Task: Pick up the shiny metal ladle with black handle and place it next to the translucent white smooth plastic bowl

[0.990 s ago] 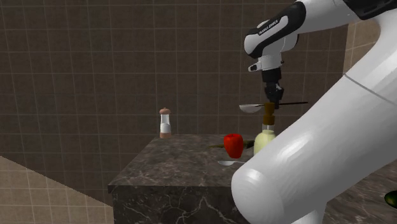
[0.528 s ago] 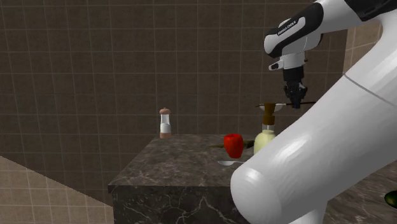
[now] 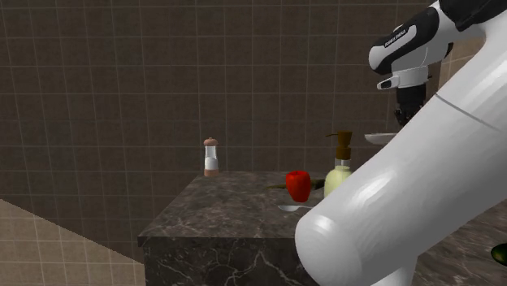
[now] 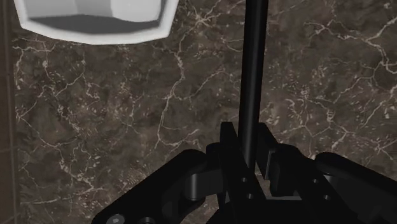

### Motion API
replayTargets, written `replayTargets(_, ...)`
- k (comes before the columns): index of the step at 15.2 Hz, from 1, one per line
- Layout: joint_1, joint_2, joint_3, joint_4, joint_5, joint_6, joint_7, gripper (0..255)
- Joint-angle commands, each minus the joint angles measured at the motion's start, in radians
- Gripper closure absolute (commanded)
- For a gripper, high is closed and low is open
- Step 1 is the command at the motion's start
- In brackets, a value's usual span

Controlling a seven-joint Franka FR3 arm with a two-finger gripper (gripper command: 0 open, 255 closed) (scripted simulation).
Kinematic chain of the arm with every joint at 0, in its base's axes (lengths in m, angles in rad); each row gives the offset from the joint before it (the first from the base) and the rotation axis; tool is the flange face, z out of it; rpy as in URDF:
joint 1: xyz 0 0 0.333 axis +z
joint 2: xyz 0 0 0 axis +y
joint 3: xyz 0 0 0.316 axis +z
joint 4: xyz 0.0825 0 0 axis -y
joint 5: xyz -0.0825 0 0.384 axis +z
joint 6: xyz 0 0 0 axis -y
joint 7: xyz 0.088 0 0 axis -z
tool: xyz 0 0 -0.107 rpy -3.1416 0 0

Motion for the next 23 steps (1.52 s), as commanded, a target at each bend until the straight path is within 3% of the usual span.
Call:
replayTargets(1,0.021,0.013,-0.066,0.041,-0.004,0.012,-0.054,255)
replayTargets(4,0.067,0.032,-0.164,0.108,-0.003,0.022,-0.123,255)
replayTargets(23,0.065,0.004,-0.271,-0.111,-0.089,0.237,-0.049,255)
